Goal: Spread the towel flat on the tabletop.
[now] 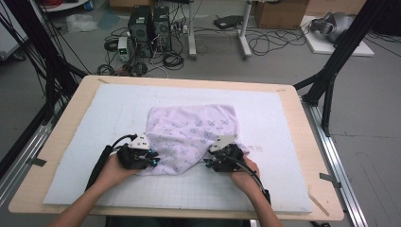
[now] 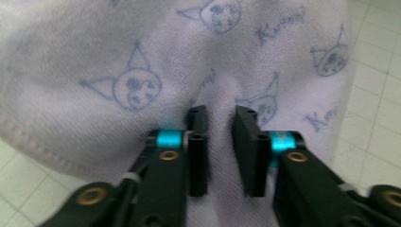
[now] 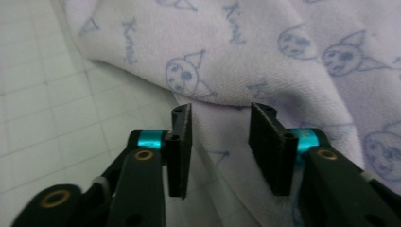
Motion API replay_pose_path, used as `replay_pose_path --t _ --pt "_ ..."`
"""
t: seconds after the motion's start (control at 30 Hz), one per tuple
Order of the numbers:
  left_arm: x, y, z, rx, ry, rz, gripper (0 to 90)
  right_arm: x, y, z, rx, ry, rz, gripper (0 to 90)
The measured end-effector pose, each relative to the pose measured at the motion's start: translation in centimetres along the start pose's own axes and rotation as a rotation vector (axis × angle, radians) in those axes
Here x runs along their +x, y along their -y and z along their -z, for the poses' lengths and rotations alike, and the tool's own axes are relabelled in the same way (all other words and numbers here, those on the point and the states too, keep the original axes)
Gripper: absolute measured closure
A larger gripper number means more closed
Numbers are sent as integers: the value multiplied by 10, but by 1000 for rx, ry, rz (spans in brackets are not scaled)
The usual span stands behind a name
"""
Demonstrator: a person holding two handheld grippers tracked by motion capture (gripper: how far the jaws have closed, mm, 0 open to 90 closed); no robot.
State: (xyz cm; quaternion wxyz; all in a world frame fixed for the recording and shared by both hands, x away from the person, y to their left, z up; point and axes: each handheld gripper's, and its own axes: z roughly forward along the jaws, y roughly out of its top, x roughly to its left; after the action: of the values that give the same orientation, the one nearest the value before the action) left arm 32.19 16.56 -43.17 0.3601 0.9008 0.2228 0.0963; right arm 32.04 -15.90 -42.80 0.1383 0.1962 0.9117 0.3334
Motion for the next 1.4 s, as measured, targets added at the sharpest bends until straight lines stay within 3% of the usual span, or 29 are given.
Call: replay_pose_path --t 0.1,0.17,0.37,0.5,0.6,0.77,0.87,1.03,1.2,1.3,1.4 --pt "-1 -3 1 5 1 -2 835 2 0 -7 14 20 18 783" --pt "-1 -4 4 -8 12 4 840 0 0 -4 -4 -2 3 861" --pt "1 -14 31 -122 36 44 844 -1 3 19 -51 -40 1 873" --pt "4 -21 53 -196 31 63 844 -6 7 49 -106 -34 -8 873" --pt "6 -25 65 -221 3 62 845 -9 12 72 -145 -22 -26 873" --pt "8 -31 72 -270 24 93 846 -15 16 107 -187 2 -36 875" --pt "8 -37 64 -265 1 88 845 -19 14 115 -185 21 -33 875" --pt "24 -41 30 -182 -43 116 843 -43 14 95 -127 36 -74 874" --pt "50 -38 0 -126 -54 206 839 -72 16 61 -77 25 -144 871" --pt "57 -39 -6 -119 -57 236 821 -80 18 47 -55 22 -174 862" --pt "54 -41 3 -128 -70 218 754 -82 19 46 -63 28 -194 799"
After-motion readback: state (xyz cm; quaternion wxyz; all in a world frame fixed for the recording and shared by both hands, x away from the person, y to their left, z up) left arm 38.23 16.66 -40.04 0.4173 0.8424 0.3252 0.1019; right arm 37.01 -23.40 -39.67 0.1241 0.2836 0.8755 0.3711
